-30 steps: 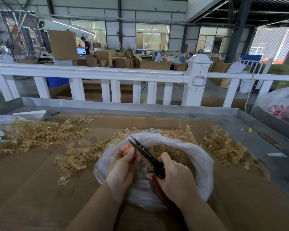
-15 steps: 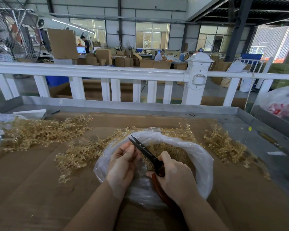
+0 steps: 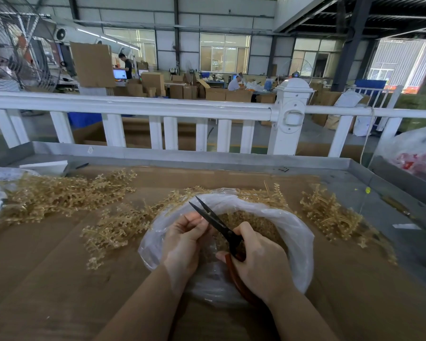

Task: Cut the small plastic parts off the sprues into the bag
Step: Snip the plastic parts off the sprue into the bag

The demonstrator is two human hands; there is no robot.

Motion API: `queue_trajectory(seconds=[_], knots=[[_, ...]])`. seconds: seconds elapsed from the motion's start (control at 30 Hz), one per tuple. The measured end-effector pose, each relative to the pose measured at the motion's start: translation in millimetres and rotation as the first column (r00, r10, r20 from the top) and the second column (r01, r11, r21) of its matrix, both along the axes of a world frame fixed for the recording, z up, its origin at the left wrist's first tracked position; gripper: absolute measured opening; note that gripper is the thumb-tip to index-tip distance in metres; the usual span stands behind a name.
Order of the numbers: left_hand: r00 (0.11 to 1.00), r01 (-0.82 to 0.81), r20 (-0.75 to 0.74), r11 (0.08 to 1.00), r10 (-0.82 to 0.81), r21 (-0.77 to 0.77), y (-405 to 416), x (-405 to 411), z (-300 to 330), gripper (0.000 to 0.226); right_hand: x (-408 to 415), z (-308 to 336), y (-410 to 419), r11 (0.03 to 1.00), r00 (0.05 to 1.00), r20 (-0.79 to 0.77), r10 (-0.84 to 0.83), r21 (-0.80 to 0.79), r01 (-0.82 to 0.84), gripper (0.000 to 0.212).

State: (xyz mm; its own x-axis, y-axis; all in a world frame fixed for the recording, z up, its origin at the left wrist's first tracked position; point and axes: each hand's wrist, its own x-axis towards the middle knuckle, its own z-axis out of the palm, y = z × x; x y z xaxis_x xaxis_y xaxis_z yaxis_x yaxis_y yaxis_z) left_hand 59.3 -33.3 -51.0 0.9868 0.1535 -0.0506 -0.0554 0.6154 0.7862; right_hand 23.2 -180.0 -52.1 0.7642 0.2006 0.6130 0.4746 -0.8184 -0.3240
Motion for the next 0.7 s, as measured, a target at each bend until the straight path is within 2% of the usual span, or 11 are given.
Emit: queue_trajectory(seconds=[0.17,0.3,0.5,0.7], knots=[[1.000,0.006,0.020,1.000,-0.006,-0.005,-0.3,0.3,-1.5,0.020,0.6,-1.2,-0.6,1.000,1.000,-0.007,-0.004,-0.003,0.004,0.038],[0.999,-0.012,0.045,0.999,0.015,-0.052,-0.1,0.5,-2.2,0.020,1.7,-1.8,-2.6,0.996,1.000,0.007,-0.030,0.085,0.029,0.038],[0.996,0.014,0.086,1.000,-0.014,0.003,0.4,0.8,-4.5,0.020,3.3,-3.2,-2.3,1.000,0.998,-0.060,-0.007,0.019,0.008,0.038],[0.993,-0.017,0.122,0.996,0.006,0.090,-0.4,1.7,-6.3,0.030,3.1,-3.1,-2.4,1.000,0.997,-0.072,0.004,0.012,-0.003,0.039]])
